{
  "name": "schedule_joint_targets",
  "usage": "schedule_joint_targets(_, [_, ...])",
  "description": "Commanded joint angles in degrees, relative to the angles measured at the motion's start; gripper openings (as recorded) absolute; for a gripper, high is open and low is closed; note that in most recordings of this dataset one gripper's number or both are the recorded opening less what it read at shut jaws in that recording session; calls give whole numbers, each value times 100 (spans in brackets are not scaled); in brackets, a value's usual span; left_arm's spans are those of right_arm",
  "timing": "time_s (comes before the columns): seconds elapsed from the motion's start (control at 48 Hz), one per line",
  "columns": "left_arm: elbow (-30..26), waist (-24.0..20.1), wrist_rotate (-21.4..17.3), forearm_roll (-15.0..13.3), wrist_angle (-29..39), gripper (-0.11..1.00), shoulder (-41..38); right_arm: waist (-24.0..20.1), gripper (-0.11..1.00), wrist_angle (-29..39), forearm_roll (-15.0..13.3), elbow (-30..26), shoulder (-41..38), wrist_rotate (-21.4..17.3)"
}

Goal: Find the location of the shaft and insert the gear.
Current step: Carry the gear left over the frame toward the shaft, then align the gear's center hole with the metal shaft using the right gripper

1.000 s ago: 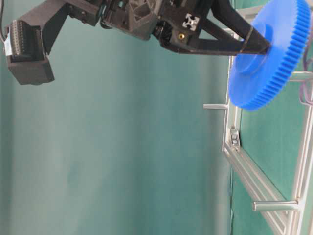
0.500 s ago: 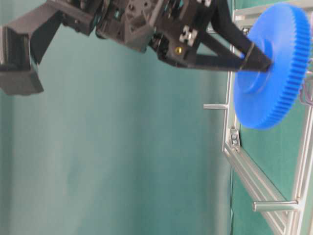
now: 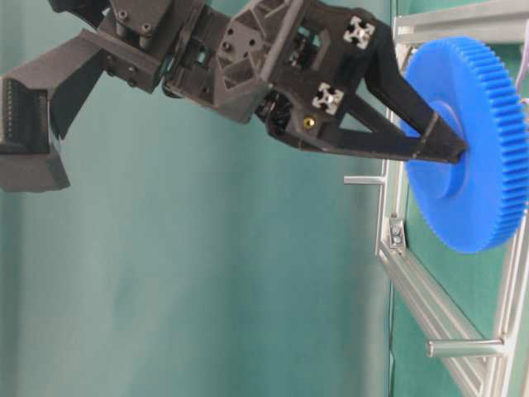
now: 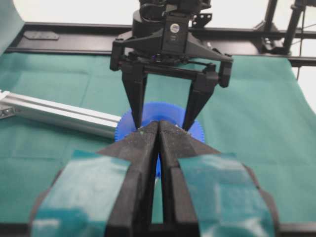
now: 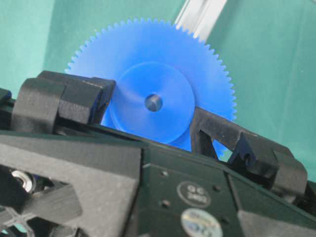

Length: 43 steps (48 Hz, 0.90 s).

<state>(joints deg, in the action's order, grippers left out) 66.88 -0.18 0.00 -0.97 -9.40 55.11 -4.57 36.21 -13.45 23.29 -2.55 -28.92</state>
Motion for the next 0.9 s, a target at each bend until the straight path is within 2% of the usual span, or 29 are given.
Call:
schedule_joint_targets(0.0, [-132,-9,9,-9,-26,4,-62,35,69,-35,-158,-114,70,0])
schedule_joint_targets(0.292, [-141,0,18,-9,-26,3,-53,255,69,-53,-475,53,185,-35])
schedule_joint_targets(0.687, [-141,0,18,-9,-26,3,-53,483,69,-501,-475,650,606,-88])
schedule_joint_targets(0.875, [-141,0,18,-9,-26,3,-53,475,69,-642,-448,721,659,-211])
